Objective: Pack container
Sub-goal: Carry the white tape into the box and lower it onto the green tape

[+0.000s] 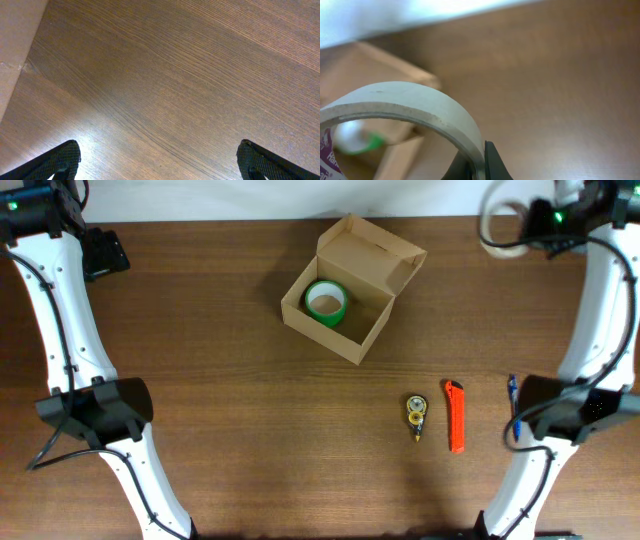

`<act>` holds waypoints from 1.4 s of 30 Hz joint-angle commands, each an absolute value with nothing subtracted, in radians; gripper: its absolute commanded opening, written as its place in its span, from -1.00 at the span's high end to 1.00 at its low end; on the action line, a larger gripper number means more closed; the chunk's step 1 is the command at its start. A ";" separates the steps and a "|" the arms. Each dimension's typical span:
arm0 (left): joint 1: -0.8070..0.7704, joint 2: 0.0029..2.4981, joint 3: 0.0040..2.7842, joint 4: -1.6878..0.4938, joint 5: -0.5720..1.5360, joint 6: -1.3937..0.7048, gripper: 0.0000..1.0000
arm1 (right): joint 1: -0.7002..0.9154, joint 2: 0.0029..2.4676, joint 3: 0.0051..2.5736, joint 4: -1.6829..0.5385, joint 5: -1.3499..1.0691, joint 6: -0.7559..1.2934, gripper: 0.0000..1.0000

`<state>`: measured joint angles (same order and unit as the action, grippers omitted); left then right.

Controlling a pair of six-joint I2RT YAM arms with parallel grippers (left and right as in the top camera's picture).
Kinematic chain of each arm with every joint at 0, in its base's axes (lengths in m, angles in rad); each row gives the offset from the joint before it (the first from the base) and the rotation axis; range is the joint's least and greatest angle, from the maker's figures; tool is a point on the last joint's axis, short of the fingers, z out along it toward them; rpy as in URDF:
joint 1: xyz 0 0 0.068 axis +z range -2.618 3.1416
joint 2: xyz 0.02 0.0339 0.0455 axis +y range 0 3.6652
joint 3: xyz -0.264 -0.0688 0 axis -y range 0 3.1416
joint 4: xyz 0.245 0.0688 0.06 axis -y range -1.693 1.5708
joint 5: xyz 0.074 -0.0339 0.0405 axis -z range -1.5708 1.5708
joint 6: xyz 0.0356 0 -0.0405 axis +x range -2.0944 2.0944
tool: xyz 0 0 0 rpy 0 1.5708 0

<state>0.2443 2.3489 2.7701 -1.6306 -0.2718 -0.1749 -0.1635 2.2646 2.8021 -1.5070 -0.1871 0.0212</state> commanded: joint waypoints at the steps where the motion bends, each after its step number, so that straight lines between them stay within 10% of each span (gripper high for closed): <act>1: 0.248 2.340 2.763 -1.628 -0.268 -0.170 -1.00 | -0.039 2.228 2.922 -1.533 -0.214 -0.025 0.93; 15: 0.248 2.340 2.763 -1.628 -0.268 -0.170 -0.99 | 0.385 2.234 2.659 -1.431 -0.080 -0.120 0.93; 42: 0.248 2.340 2.762 -1.628 -0.268 -0.170 -0.99 | 0.374 2.348 2.298 -1.051 -0.041 -0.017 0.93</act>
